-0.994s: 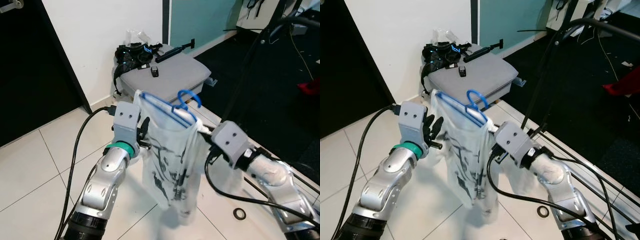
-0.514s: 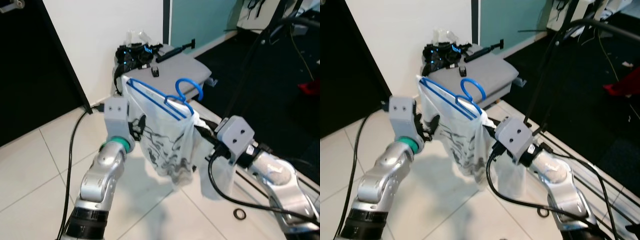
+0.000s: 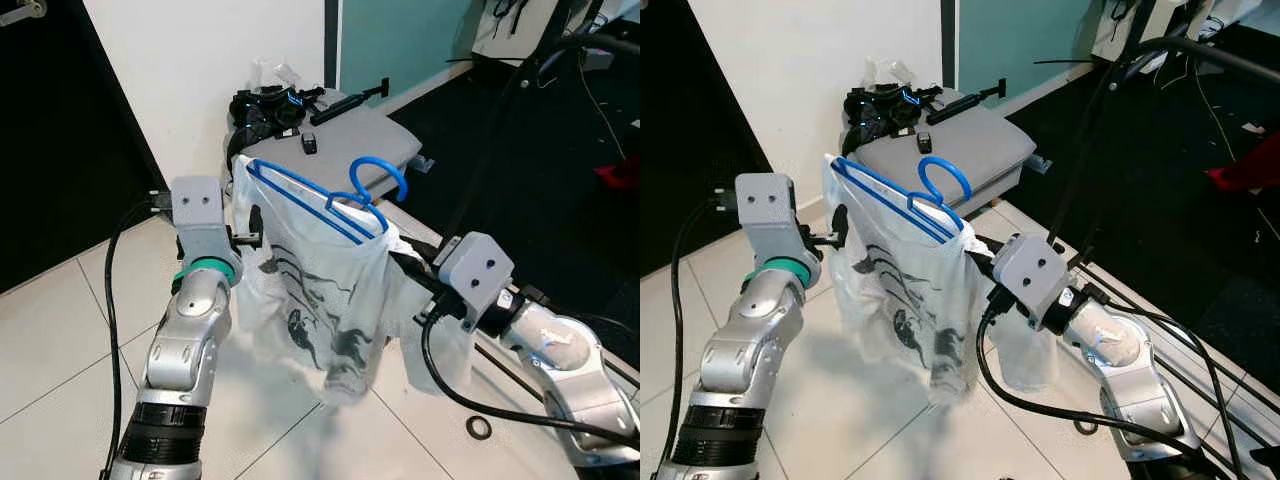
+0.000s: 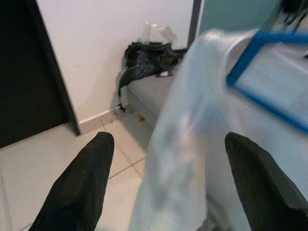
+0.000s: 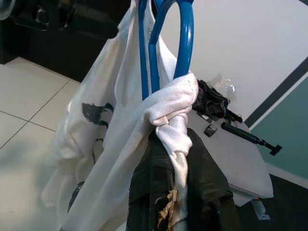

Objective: Hang hanger

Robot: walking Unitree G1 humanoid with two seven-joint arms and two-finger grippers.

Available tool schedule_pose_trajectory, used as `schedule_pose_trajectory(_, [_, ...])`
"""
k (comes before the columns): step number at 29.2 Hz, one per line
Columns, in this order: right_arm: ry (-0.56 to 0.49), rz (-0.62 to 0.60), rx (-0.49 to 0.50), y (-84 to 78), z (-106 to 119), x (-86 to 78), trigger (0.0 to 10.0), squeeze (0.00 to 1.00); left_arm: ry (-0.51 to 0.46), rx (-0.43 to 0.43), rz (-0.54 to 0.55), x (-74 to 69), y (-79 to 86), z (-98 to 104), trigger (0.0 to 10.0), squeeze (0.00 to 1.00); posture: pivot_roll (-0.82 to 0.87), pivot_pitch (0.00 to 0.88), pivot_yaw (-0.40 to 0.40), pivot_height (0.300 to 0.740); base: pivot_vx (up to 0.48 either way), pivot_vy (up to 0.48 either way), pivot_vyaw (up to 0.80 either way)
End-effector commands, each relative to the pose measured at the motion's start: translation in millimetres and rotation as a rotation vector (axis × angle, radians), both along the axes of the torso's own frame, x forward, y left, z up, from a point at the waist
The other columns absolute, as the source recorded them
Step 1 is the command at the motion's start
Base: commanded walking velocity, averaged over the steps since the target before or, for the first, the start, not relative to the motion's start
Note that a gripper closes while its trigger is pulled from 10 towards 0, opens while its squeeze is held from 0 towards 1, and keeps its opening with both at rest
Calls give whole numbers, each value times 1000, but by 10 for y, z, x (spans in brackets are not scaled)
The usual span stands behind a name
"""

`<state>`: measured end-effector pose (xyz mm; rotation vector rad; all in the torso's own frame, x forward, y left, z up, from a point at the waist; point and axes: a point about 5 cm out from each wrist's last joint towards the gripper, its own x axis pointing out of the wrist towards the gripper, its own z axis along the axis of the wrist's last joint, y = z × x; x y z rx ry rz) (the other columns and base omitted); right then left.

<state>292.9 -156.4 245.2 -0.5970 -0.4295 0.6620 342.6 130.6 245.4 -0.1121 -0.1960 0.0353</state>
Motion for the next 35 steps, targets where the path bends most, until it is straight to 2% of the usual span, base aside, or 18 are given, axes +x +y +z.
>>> schedule_pose_trajectory(1, [-31,39,20,48,68,-57,0,0,-6,-28,-49,-24,-37,33,10000,0,-187,206,144,740,0,0,0])
schedule_pose_trajectory(4, [-30,52,17,67,74,-59,0,0,-32,-40,-104,-42,-114,89,10000,0,-188,206,143,740,0,0,0])
schedule_pose_trajectory(9, [-28,69,17,95,79,-75,0,0,-29,-45,-112,-24,-134,86,10000,0,-190,206,141,740,0,0,0])
schedule_pose_trajectory(13, [-28,94,14,137,93,-99,0,0,-28,-26,-90,16,-127,76,10000,0,-193,205,140,740,0,0,0])
schedule_pose_trajectory(16, [-33,119,16,172,131,-128,0,0,-29,29,-44,51,-89,44,10000,0,-194,203,139,740,0,0,0])
schedule_pose_trajectory(19, [-37,128,18,182,153,-141,0,0,-24,31,-23,68,-60,29,10000,0,-194,203,139,740,0,0,0])
schedule_pose_trajectory(20, [-41,133,18,185,171,-147,0,0,-23,34,-8,80,-34,26,4667,0,-194,203,139,740,0,0,0])
schedule_pose_trajectory(21, [-41,133,18,185,171,-147,0,0,-23,34,-8,80,-34,26,4667,0,-194,203,139,740,0,0,0])
schedule_pose_trajectory(22, [-42,134,16,183,174,-148,0,0,-24,34,-2,86,-16,26,2235,0,-198,197,136,740,0,0,0])
schedule_pose_trajectory(23, [-43,134,15,181,175,-148,0,0,-25,34,1,90,-4,26,2235,0,-198,196,136,740,0,0,0])
schedule_pose_trajectory(24, [-42,134,14,178,176,-150,0,0,-26,35,1,93,3,25,902,0,-198,196,136,740,0,0,0])
schedule_pose_trajectory(25, [-41,133,14,176,177,-150,0,0,-26,36,2,96,8,24,0,0,-198,196,136,740,0,0,0])
schedule_pose_trajectory(35, [-42,143,12,181,204,-166,0,0,-16,50,22,115,63,-34,0,0,-200,189,133,740,0,0,0])
